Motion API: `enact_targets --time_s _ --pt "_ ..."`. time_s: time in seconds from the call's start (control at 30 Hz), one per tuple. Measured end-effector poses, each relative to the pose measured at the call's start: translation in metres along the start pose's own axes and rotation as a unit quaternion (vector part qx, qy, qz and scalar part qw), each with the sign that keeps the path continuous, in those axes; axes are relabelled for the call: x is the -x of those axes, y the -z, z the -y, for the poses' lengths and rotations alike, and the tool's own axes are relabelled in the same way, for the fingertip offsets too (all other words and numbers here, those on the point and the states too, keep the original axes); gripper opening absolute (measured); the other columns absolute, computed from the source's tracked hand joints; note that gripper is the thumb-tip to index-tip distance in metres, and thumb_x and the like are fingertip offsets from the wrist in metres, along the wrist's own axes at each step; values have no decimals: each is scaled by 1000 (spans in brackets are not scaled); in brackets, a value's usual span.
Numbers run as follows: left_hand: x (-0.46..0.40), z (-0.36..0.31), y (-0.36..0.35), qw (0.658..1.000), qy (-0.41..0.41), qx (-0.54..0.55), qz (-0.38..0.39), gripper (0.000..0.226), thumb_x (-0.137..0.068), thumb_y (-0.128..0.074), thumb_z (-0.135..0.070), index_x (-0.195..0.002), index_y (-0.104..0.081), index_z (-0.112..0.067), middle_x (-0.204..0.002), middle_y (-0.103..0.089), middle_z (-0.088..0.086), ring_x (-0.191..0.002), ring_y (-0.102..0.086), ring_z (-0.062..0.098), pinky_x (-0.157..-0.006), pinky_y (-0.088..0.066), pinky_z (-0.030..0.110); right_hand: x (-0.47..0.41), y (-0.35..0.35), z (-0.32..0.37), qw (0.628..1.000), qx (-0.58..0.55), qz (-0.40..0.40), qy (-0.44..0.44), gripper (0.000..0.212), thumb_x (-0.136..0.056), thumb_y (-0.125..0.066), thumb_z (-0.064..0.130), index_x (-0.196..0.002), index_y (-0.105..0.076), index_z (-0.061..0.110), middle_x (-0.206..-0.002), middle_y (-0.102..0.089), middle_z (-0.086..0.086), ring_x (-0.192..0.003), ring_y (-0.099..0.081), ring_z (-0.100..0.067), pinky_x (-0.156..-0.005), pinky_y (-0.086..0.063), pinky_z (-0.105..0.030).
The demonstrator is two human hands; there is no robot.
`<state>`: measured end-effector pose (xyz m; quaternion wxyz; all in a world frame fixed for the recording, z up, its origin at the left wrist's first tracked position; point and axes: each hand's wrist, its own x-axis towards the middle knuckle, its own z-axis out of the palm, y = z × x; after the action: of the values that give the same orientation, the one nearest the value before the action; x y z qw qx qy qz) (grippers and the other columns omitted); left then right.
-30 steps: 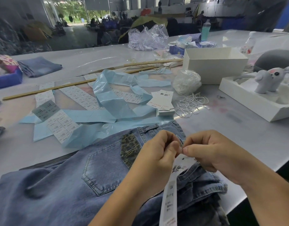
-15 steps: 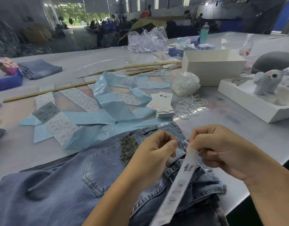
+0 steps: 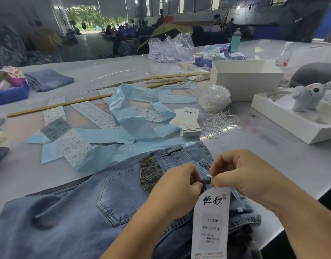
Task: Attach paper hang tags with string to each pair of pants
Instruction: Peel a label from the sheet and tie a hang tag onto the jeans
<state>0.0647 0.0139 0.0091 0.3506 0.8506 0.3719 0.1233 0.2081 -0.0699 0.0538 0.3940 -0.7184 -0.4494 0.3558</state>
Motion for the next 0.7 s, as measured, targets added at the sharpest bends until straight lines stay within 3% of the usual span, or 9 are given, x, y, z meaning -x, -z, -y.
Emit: enact_targets --time_s 0.07,0.17,0.27,0.37,0.57,0.7 --pt "-1 -1 1 998 15 68 -6 11 -92 -59 -29 -82 -54 -27 -77 -62 -5 -66 -54 9 -56 -42 30 0 -1 3 1000 -9 20 3 27 -70 -70 -11 -60 -70 15 -57 -66 -6 -55 -65 -17 -43 -41 -18" --pt "-2 -3 8 969 36 243 -6 10 -91 -64 -13 -83 -59 -14 -86 -69 14 -74 -58 20 -73 -51 45 -3 -9 2 999 28 19 -1 26 -72 -69 -5 -63 -71 19 -60 -69 -8 -60 -71 -24 -49 -49 -26" --pt "-1 -2 14 930 52 362 24 17 -90 -64 -2 -77 -58 -12 -74 -60 9 -62 -52 13 -60 -44 26 -7 -17 -3 998 55 -17 -6 26 -72 -68 -4 -64 -71 22 -58 -69 -2 -54 -68 -17 -50 -51 -28" --pt "0 3 16 917 68 388 57 22 -90 -62 -4 -72 -59 -16 -67 -55 -1 -59 -45 9 -55 -34 21 -9 -22 -7 995 77 -64 20 18 -71 -71 2 -69 -66 20 -58 -68 2 -48 -63 -7 -45 -46 -22" --pt "-1 12 20 906 56 415 65 36 -93 -47 4 -73 -67 -18 -79 -58 9 -73 -47 22 -62 -38 28 -5 -31 -13 977 91 -137 132 32 -73 -75 3 -74 -51 24 -68 -65 11 -42 -49 0 -42 -38 -11" --pt "-1 14 19 922 35 381 66 36 -93 -50 3 -78 -67 -24 -62 -56 -4 -58 -49 15 -55 -35 27 -6 -35 -15 974 86 -139 157 34 -73 -78 2 -73 -52 23 -68 -63 16 -45 -51 2 -42 -37 -7"
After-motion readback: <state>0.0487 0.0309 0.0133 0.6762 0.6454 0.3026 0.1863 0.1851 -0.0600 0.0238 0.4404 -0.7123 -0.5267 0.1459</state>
